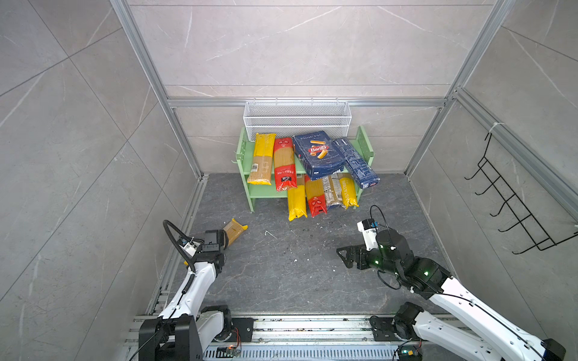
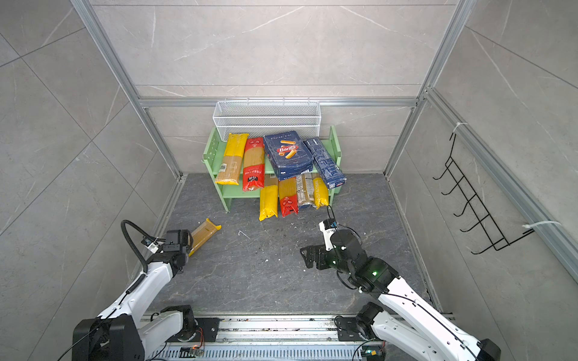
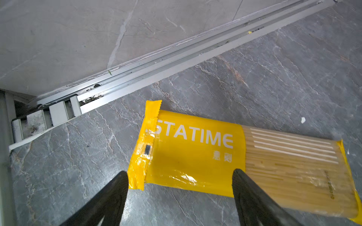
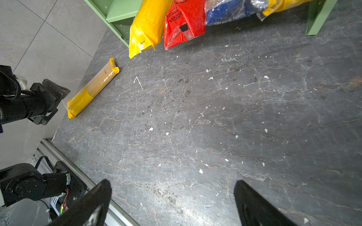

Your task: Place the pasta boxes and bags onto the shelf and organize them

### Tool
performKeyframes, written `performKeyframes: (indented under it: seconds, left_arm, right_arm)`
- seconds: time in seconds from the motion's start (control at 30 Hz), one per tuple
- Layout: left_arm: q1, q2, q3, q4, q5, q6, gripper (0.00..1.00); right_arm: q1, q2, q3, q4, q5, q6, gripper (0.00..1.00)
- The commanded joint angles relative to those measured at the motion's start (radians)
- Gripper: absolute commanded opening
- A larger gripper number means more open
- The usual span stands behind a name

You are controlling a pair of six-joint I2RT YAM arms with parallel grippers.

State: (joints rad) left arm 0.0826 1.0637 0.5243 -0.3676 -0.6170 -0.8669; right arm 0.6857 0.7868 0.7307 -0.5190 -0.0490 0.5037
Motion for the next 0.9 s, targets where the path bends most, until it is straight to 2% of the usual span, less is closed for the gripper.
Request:
performKeyframes:
  seconds: [0.0,0.07,0.2,0.33,0.57,0.87]
  left_arm:
    - [0.104,0.027,0.055,0.076,0.050,0.048,0.85]
    - [0.169,0.067,0.069,0.101,0.085,0.068,0.85]
    - [0.228,0.155,0.091,0.144,0.127,0.093,0.84]
    - [0.238,0.225,0.105,0.170,0.152,0.098,0.82]
    - [0.238,0.245,0.129,0.151,0.233,0.124,0.80]
    - [0.236,0.434,0.305,0.004,0.345,0.220,0.76]
  right_arm:
    - [-0.003,-0.010,-0.010,0.006,0.014,-0.014,0.99]
    - [-0.003,0.001,-0.011,0.016,0.012,-0.015,1.00]
    - [-0.004,0.033,-0.008,0.040,0.005,-0.020,1.00]
    - [-0.003,0.056,-0.005,0.060,-0.006,-0.022,1.00]
    - [-0.005,0.059,0.003,0.063,-0.008,-0.022,1.00]
    - [-0.005,0.025,0.011,0.036,-0.010,-0.021,1.00]
